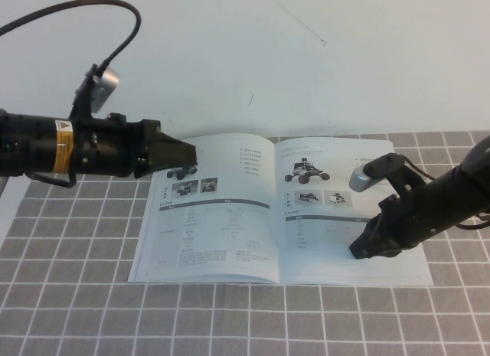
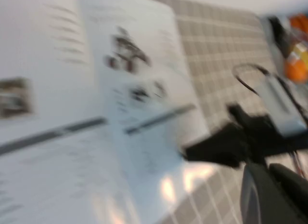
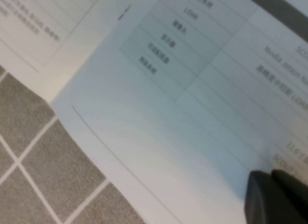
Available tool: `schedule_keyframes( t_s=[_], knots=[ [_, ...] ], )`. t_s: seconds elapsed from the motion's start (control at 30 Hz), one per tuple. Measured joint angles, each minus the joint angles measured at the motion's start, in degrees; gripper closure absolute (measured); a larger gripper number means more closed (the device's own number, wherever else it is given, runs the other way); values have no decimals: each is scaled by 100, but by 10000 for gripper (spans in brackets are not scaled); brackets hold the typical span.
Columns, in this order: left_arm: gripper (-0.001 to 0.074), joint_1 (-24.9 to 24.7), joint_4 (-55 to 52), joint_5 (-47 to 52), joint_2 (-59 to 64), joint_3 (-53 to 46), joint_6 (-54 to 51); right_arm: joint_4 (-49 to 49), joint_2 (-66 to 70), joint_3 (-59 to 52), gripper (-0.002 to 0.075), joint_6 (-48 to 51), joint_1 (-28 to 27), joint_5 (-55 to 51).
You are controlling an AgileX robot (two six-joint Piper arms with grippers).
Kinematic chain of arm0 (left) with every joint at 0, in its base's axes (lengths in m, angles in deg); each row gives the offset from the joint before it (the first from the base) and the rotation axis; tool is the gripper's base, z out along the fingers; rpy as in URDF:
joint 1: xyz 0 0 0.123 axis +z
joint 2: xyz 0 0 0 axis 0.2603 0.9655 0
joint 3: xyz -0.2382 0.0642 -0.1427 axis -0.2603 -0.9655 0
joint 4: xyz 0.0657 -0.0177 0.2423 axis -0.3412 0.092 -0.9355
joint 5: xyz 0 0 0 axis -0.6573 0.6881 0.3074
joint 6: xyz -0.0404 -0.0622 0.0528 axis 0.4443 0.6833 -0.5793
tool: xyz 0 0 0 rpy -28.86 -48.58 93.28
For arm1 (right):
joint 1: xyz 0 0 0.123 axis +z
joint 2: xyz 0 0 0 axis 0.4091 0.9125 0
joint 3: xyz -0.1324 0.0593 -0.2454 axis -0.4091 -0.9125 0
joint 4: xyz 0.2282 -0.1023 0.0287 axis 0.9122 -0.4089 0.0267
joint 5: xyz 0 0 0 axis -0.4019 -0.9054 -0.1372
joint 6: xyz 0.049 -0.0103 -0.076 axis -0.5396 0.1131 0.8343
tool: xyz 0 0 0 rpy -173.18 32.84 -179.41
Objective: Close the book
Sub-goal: 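Close the open booklet and leave it lying on the table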
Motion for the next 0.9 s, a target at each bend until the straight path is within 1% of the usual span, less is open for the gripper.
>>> schedule_keyframes(
  t_s=[0.07,0.13,0.43,0.53,0.63,0.73,0.8,0.9],
  knots=[
    [736,-105,1,-433,0,0,-194,-10,0,0,729,0,0,10],
    [736,-282,1,-661,0,0,-343,-10,0,0,729,0,0,23],
    [736,-1169,1,-759,0,0,-424,-68,0,0,729,0,0,21],
    [736,-1390,1,-650,-101,0,-447,-82,0,0,729,0,0,-14],
    [736,-1517,1,381,-357,0,-517,-82,0,9,729,0,0,-29],
    [736,-1528,1,2236,-690,0,-733,-95,0,9,729,-11,0,-63],
    [737,-1528,33,3450,-906,0,-1125,-118,0,9,729,-11,0,-101],
    [737,-1528,118,4895,-1194,0,-1943,-117,0,9,729,-11,0,-129]
  ],
)
